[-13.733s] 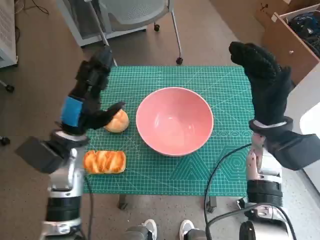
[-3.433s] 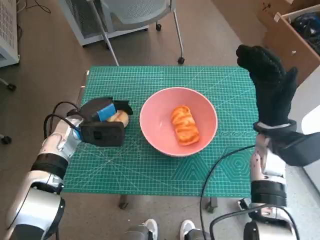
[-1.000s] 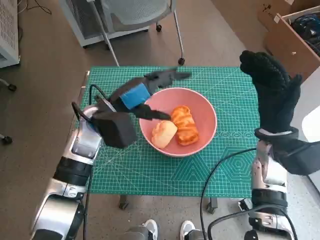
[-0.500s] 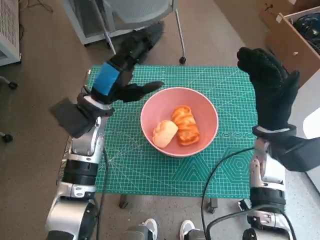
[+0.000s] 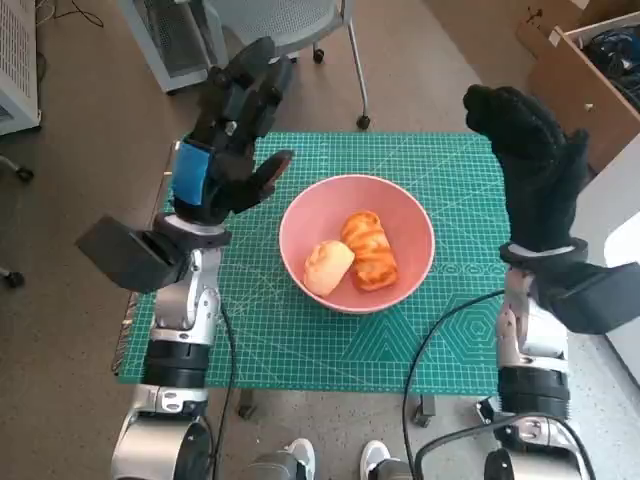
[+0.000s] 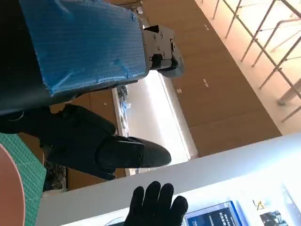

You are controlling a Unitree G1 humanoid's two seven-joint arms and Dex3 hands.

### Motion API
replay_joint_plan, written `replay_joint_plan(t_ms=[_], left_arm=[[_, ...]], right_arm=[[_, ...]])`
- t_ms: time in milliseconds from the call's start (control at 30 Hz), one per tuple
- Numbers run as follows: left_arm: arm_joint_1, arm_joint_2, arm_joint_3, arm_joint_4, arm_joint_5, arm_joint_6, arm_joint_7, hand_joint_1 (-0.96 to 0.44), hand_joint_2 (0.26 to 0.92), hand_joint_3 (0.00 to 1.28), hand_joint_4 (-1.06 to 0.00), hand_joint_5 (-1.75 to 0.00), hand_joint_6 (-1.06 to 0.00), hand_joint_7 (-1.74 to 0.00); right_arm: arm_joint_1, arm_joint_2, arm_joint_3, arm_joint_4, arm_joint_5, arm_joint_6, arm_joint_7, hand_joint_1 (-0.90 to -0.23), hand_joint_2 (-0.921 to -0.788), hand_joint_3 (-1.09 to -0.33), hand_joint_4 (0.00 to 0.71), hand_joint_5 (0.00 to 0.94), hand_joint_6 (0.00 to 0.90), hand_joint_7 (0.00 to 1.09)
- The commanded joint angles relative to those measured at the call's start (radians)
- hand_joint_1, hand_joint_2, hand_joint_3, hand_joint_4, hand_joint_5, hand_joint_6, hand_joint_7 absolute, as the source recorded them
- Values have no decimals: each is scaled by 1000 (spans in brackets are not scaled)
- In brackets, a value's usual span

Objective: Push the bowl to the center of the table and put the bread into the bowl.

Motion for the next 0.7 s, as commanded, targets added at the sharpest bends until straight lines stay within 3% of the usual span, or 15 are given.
replay_joint_plan(t_ms=[33,533,700], left_arm=[[11,12,9,-32,-3,14,-1,-708,921,405,-146,0,1,-558],[25,21,-8,-58,10,30,-5,-668,921,399,-146,-5,1,-531],[28,22,-10,-61,8,24,-16,-643,921,391,-144,-4,1,-516]], right_arm=[[2,-3,2,17,-4,9,7,-626,-921,-761,195,3,41,507],[4,-10,2,-2,-3,47,6,-653,-921,-745,196,2,45,497],[7,-11,6,-19,-16,58,-4,-646,-921,-745,197,3,47,494]])
